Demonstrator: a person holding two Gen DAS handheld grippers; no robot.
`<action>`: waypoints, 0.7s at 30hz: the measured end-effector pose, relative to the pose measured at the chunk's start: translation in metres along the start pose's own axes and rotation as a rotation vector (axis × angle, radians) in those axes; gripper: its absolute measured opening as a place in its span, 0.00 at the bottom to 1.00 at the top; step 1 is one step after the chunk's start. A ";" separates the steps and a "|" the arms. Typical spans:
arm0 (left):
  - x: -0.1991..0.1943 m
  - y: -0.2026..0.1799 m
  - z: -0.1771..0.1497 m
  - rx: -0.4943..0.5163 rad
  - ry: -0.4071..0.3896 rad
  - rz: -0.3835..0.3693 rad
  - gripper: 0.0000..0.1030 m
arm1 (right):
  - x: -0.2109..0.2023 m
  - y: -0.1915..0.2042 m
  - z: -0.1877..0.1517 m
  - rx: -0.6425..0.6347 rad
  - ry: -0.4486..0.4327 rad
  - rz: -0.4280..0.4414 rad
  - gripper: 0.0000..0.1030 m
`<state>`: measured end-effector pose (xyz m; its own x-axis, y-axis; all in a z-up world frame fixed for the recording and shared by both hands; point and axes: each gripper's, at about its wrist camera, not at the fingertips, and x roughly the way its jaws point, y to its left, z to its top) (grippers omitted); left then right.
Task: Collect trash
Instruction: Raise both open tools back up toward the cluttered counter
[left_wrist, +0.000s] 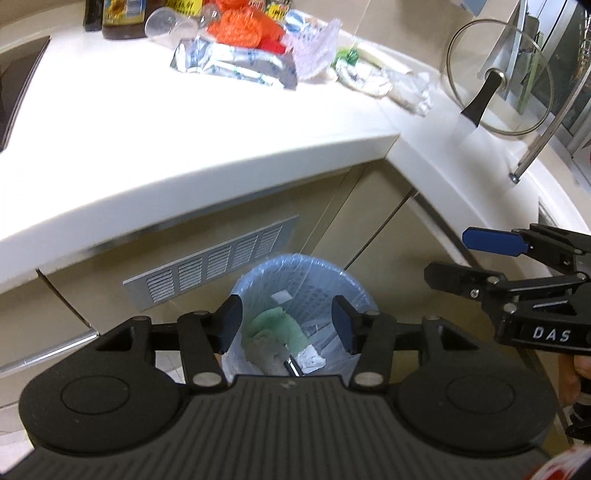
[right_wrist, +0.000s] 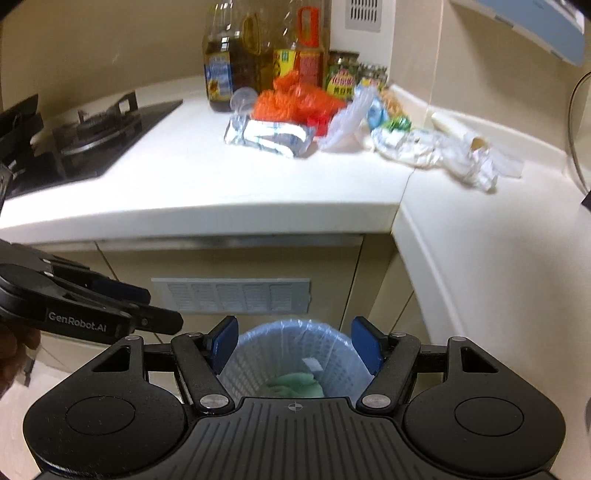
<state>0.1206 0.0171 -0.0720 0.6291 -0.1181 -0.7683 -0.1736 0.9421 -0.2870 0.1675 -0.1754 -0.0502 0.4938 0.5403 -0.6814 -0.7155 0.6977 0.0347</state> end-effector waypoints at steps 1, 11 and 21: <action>-0.002 -0.001 0.002 0.004 -0.007 -0.003 0.48 | -0.004 -0.001 0.003 0.011 -0.012 -0.002 0.66; -0.028 -0.012 0.025 0.049 -0.098 -0.031 0.62 | -0.044 -0.027 0.029 0.167 -0.153 -0.094 0.66; -0.039 -0.023 0.075 0.042 -0.282 0.028 0.82 | -0.044 -0.090 0.060 0.223 -0.238 -0.228 0.68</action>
<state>0.1570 0.0237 0.0077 0.8116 -0.0056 -0.5843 -0.1658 0.9567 -0.2394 0.2403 -0.2338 0.0203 0.7471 0.4352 -0.5024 -0.4621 0.8834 0.0781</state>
